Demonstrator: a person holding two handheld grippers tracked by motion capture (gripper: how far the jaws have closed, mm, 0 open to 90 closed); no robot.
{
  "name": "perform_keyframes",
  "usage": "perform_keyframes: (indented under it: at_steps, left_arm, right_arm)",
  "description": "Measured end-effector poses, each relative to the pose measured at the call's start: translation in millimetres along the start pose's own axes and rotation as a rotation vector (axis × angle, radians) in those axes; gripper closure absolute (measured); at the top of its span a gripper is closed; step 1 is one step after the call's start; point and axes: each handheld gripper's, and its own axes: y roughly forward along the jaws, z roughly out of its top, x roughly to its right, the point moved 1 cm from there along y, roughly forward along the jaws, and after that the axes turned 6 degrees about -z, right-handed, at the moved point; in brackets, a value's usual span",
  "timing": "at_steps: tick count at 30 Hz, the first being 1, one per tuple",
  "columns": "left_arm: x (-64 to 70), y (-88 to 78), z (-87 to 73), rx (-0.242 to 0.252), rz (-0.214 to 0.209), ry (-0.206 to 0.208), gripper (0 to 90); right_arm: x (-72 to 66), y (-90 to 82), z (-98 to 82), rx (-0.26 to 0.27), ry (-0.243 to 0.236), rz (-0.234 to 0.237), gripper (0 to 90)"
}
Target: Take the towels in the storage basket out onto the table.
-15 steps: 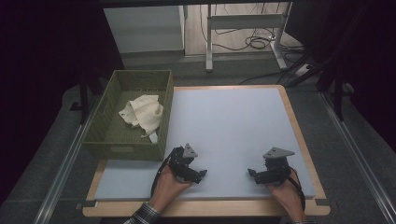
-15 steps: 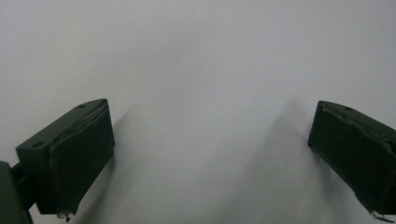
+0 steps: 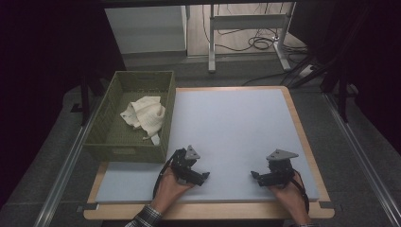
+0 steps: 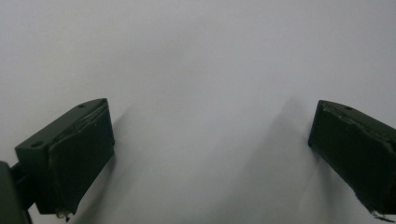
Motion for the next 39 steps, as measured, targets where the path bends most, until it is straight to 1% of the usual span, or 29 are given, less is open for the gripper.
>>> perform_keyframes:
  at_steps: [8, 14, 18, 19, 21, 26, 28, 29, 35, 39]
  left_arm:
    - [-0.1, 0.1, 0.3, -0.002, -0.005, -0.007, 0.0]
    - [-0.1, 0.0, 0.7, -0.005, -0.006, -0.004, 0.0]
    - [-1.1, -0.9, 2.4, -0.005, -0.013, 0.002, 1.8]
    - [-1.7, -1.1, 3.8, -0.003, -0.023, -0.001, 2.6]
    - [-1.8, -0.7, 8.0, 0.004, -0.059, -0.017, 3.8]
    - [3.7, 1.7, 23.0, -0.005, -0.062, 0.015, 3.2]
    - [4.6, 1.9, 25.8, -0.001, -0.07, 0.016, 3.1]
    - [5.8, 1.7, 31.1, 0.005, -0.079, 0.017, 3.1]
    - [5.3, 0.7, 43.4, 0.001, -0.085, 0.025, 3.2]
    - [3.8, -0.8, 52.7, -0.003, -0.076, 0.027, 4.5]
  right_arm:
    - [0.0, 0.0, 0.0, 0.0, 0.0, 0.0, 4.7]
    - [0.0, -0.1, 0.0, 0.0, -0.001, 0.0, 4.7]
    - [-0.1, -0.1, 0.1, -0.001, 0.001, 0.0, 4.7]
    - [-0.1, -0.1, 0.1, -0.001, 0.001, 0.0, 4.7]
    - [-0.2, -0.1, 0.1, -0.001, 0.001, -0.001, 4.7]
    - [-0.2, -0.1, 0.1, -0.001, 0.001, 0.0, 4.7]
    - [-0.1, -0.1, 0.1, -0.001, 0.0, 0.0, 4.8]
    - [-0.1, -0.1, 0.1, -0.001, 0.0, 0.0, 4.7]
    - [0.1, -0.1, 0.0, 0.0, -0.001, 0.0, 4.8]
    - [0.1, -0.1, 0.0, 0.0, -0.001, 0.0, 4.7]
